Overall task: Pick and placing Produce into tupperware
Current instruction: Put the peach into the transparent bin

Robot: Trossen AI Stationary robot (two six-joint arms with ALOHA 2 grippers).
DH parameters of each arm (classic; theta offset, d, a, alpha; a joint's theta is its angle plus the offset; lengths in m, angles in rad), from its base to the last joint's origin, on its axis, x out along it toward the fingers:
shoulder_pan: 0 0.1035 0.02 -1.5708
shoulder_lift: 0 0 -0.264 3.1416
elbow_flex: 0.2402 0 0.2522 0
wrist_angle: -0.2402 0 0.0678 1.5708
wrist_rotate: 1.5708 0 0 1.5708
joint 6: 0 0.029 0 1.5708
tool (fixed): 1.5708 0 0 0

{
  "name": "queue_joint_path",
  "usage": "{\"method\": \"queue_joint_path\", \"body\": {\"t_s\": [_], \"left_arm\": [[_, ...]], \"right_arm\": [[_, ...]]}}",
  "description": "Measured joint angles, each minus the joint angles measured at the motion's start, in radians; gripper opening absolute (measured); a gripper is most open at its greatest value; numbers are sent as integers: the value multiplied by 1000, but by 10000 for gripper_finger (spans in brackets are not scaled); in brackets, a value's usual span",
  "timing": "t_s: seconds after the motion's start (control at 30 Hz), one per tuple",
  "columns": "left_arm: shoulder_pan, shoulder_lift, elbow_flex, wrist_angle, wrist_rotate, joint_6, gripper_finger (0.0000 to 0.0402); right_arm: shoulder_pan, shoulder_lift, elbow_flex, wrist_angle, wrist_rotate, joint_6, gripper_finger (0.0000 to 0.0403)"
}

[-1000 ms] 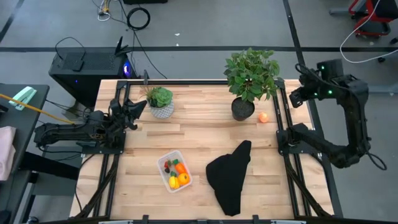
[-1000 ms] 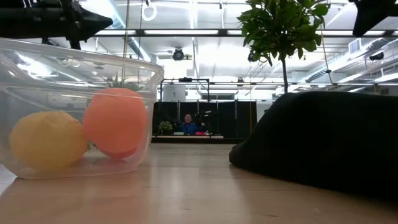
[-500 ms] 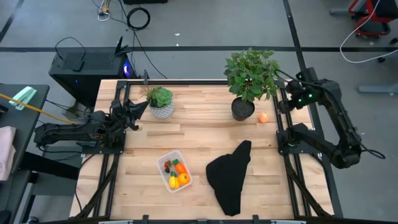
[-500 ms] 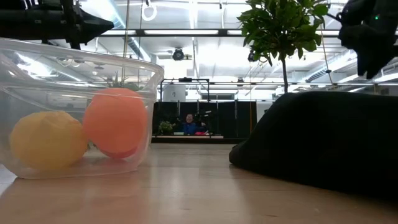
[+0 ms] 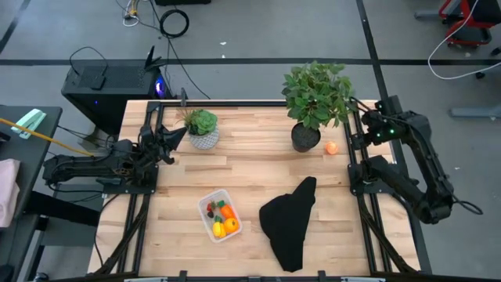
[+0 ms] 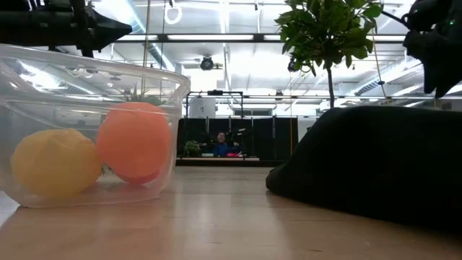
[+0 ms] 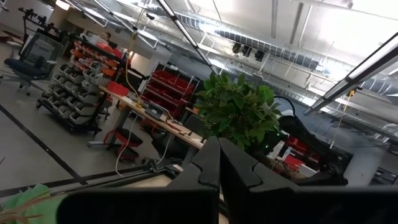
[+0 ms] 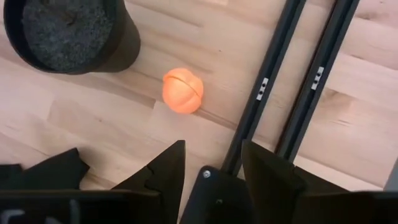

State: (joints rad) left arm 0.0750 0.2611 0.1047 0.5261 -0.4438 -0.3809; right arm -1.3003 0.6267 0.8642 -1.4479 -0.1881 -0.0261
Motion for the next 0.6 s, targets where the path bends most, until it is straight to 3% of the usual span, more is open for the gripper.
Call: {"method": "queue_joint_path", "body": {"t_s": [0.33, 0.5, 0.6], "left_arm": [[0, 0, 0, 0, 0, 0, 15], [0, 0, 0, 1, 0, 0, 5], [0, 0, 0, 0, 0, 0, 12]], "right_arm": [[0, -89, 0, -7, -28, 28, 164], [3, -127, 0, -25, -187, -31, 164], [27, -127, 0, -25, -200, -58, 164]]}}
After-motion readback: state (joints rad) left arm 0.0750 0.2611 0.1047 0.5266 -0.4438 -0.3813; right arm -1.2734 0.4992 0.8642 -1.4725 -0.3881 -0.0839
